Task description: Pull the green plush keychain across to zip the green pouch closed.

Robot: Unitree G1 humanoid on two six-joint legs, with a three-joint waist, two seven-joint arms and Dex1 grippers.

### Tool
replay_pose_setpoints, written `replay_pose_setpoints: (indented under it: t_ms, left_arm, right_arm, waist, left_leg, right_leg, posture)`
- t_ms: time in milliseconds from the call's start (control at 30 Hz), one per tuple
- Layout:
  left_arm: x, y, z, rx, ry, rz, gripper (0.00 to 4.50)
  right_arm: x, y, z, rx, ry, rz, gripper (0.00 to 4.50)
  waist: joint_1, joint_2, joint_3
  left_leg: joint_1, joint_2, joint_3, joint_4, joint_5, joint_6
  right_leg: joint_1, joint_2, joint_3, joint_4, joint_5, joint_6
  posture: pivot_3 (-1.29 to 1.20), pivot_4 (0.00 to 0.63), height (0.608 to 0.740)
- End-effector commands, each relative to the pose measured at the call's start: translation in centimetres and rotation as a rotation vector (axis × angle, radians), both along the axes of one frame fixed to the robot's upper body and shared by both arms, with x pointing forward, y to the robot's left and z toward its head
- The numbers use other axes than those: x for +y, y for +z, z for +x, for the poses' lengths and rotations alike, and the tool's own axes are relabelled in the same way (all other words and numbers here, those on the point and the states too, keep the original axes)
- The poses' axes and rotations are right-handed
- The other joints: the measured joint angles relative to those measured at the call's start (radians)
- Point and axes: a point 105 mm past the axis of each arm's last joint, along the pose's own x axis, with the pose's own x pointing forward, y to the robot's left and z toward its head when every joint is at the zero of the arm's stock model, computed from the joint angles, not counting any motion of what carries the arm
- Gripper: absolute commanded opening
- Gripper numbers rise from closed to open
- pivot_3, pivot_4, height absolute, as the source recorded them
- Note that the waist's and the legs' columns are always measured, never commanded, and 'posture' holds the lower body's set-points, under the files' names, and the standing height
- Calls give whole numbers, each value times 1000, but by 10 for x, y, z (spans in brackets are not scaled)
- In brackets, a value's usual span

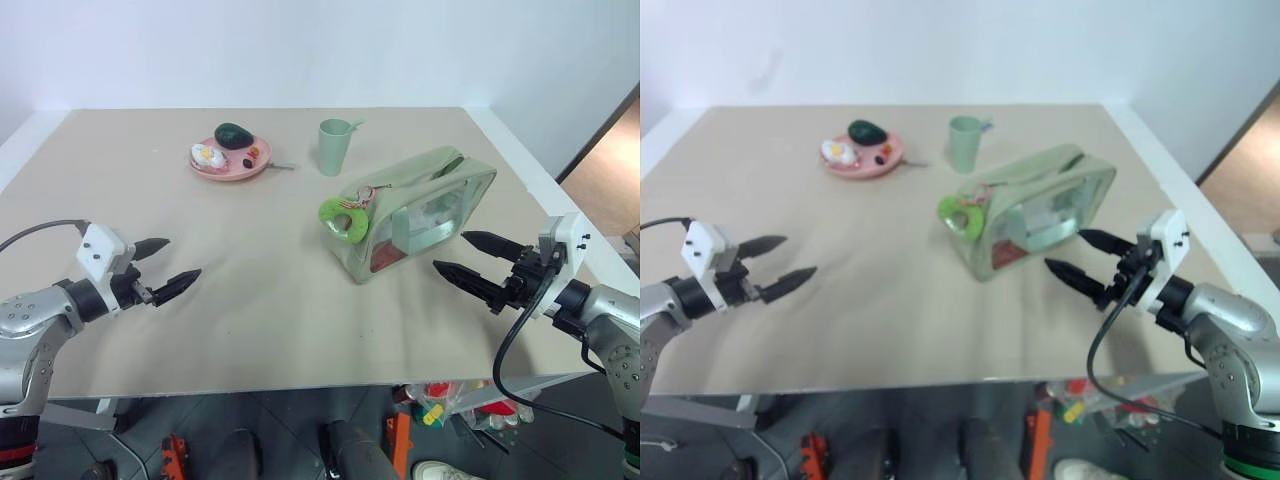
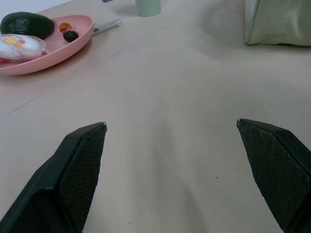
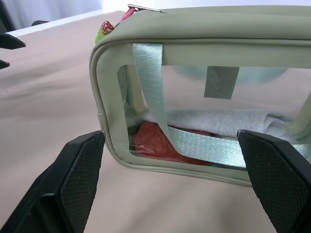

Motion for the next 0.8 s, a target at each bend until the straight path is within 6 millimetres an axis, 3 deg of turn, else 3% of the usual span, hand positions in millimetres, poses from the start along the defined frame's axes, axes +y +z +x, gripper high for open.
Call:
replay_pose_setpoints:
  t_ms: [33,500,700,800]
  left_arm:
    - [0,17,1,-70,25,-7,4450]
    - [-18,24,-4,-57,-42,-21,4450]
    - [-64,48,-2,-77,-246,-31,4450]
    - [-101,64,-1,-91,-411,-39,4450]
  right_arm:
    - [-2,13,2,-49,-10,-7,4500]
    - [5,9,3,-49,0,-1,4500]
    - [14,13,-6,-80,31,46,4500]
    - [22,15,-12,-104,67,61,4500]
  waist:
    - [0,0,0]
    - [0,0,0]
    - [2,0,0]
    - [2,0,0]
  left_leg:
    - [0,0,0,0,0,0]
    - [0,0,0,0,0,0]
    - [0,0,0,1,0,0]
    - [-1,-1,0,2,0,0]
  right_leg:
    - [0,0,0,0,0,0]
    - [0,0,0,0,0,0]
    - [1,0,0,0,1,1]
    - [1,0,0,0,3,5]
  posture:
    - [0,150,740]
    - [0,150,740]
    - [0,150,740]
    - [0,150,740]
